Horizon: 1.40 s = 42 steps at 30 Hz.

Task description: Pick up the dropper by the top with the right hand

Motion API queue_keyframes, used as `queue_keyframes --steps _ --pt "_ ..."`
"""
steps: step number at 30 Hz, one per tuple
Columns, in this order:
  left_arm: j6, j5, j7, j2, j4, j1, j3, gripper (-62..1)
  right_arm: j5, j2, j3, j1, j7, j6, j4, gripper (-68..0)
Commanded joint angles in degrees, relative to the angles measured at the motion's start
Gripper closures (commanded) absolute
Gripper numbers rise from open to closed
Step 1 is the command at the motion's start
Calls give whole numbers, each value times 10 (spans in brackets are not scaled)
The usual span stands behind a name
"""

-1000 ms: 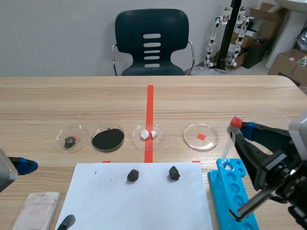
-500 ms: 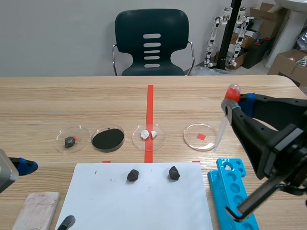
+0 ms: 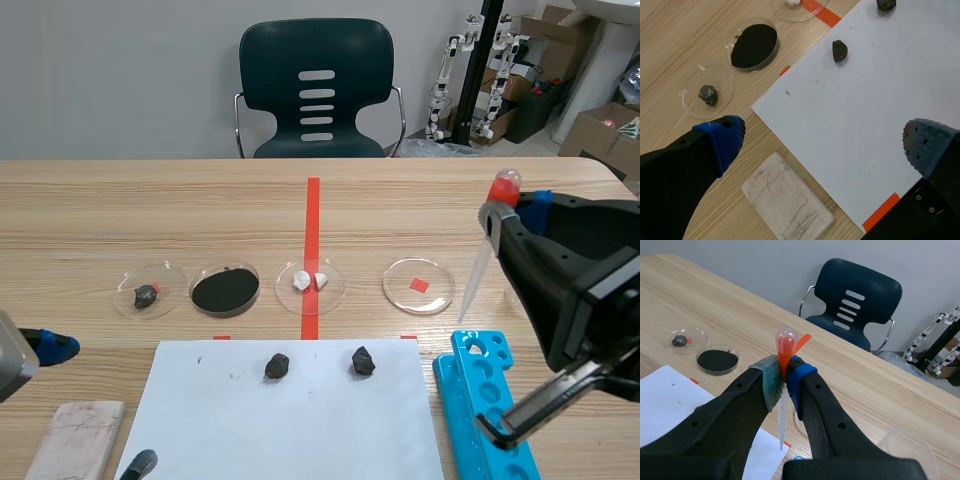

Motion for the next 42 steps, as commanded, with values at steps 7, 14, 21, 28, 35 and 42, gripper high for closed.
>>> queue_keyframes --steps 7,14,21,28,35,42 --pt "4 -5 -31 3 6 -2 -1 -623 5 1 2 -1 7 0 8 -2" --pt "4 -6 -91 3 6 -2 -1 -623 5 1 2 -1 7 0 8 -2" --pt "4 -6 -159 3 6 -2 -1 -623 5 1 2 -1 6 0 8 -2" --pt "4 -8 -207 3 6 -2 -1 -623 5 1 2 -1 6 0 8 -2" --pt "4 -9 -220 3 6 -2 -1 -623 5 1 2 -1 6 0 8 -2" --pt "4 -111 -223 3 6 -2 -1 -623 5 1 2 -1 6 0 8 -2"
